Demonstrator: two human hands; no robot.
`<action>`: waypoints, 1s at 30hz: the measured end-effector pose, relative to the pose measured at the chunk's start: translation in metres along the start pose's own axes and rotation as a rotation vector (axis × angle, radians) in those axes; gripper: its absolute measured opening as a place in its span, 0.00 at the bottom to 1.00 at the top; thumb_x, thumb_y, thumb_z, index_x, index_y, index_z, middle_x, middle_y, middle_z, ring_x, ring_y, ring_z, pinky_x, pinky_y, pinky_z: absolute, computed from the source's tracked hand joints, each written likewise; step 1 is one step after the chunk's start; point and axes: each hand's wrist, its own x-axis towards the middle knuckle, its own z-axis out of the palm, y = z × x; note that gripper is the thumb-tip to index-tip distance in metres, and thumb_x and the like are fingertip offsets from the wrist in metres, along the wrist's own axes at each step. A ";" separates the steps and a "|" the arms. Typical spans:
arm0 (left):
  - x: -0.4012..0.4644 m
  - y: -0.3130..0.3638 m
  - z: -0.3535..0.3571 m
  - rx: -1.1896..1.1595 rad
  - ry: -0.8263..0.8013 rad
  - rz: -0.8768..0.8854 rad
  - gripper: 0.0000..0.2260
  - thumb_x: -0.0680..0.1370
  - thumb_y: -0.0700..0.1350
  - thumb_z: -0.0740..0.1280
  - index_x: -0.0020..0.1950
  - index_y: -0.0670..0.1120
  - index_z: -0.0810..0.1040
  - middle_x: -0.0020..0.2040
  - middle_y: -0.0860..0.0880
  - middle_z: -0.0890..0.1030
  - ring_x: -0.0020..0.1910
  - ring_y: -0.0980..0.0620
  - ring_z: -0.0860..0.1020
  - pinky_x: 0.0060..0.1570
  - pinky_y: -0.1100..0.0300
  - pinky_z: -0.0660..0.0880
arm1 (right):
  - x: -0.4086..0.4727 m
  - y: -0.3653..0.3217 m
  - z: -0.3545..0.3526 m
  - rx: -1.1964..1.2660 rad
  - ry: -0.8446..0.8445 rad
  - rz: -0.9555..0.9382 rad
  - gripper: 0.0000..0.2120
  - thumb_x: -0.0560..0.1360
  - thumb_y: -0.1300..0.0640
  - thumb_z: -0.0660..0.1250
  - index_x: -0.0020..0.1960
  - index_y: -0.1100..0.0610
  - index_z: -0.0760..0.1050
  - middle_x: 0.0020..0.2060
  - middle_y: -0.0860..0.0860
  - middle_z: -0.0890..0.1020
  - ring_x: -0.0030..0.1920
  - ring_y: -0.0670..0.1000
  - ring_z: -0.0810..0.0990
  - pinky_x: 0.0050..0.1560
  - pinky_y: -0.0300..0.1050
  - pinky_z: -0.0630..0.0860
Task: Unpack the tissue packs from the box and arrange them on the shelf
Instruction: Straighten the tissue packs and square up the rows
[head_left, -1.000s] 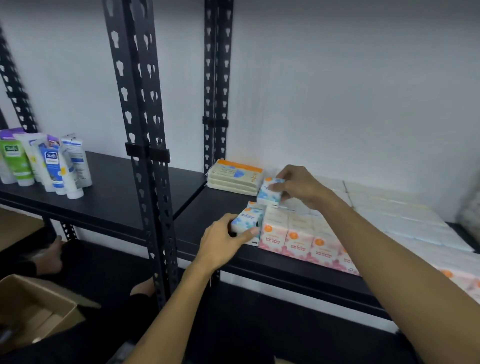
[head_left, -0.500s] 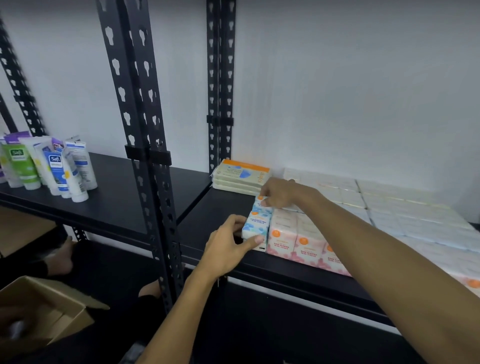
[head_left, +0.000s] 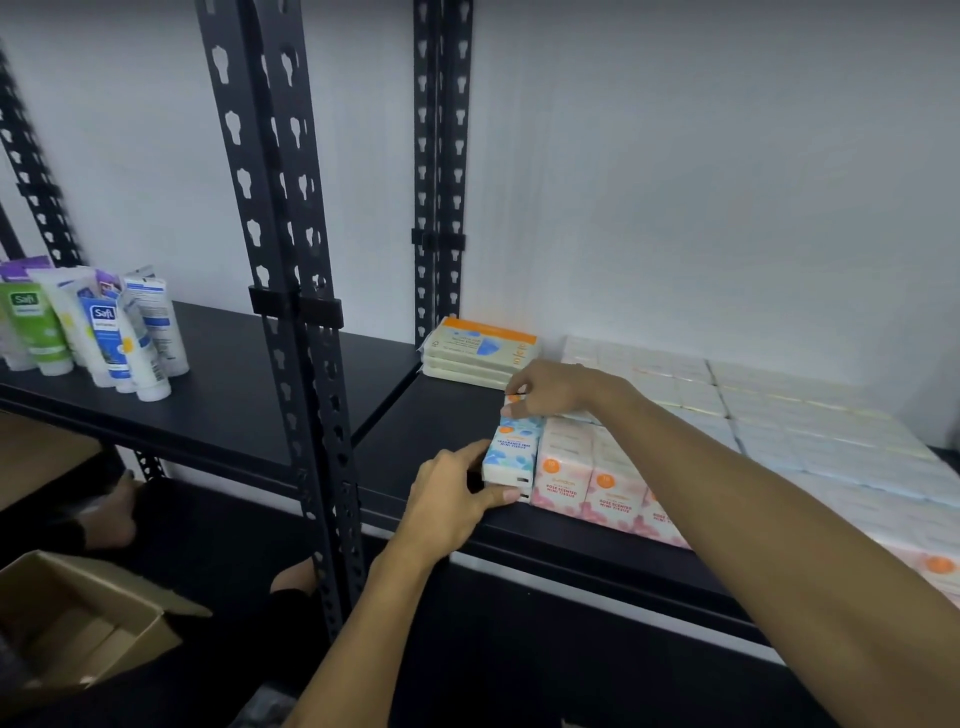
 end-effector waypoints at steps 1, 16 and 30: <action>0.000 -0.001 -0.003 -0.045 -0.031 0.008 0.32 0.71 0.52 0.79 0.73 0.58 0.72 0.60 0.63 0.79 0.57 0.68 0.75 0.61 0.64 0.74 | -0.002 0.000 0.001 -0.011 0.040 -0.006 0.31 0.74 0.34 0.66 0.73 0.45 0.69 0.71 0.49 0.74 0.70 0.55 0.70 0.72 0.60 0.61; -0.002 0.005 -0.007 -0.175 -0.041 0.015 0.25 0.75 0.53 0.76 0.71 0.52 0.76 0.62 0.58 0.82 0.58 0.69 0.76 0.60 0.73 0.70 | -0.051 -0.008 0.001 0.005 0.017 -0.063 0.35 0.74 0.35 0.68 0.75 0.52 0.69 0.74 0.49 0.70 0.72 0.53 0.70 0.71 0.52 0.66; 0.022 0.043 -0.024 -0.790 -0.051 -0.279 0.38 0.81 0.69 0.46 0.81 0.42 0.60 0.80 0.43 0.63 0.78 0.46 0.63 0.78 0.47 0.60 | -0.085 -0.026 0.003 -0.067 0.063 -0.075 0.43 0.69 0.28 0.68 0.76 0.51 0.67 0.74 0.50 0.71 0.72 0.55 0.70 0.71 0.54 0.62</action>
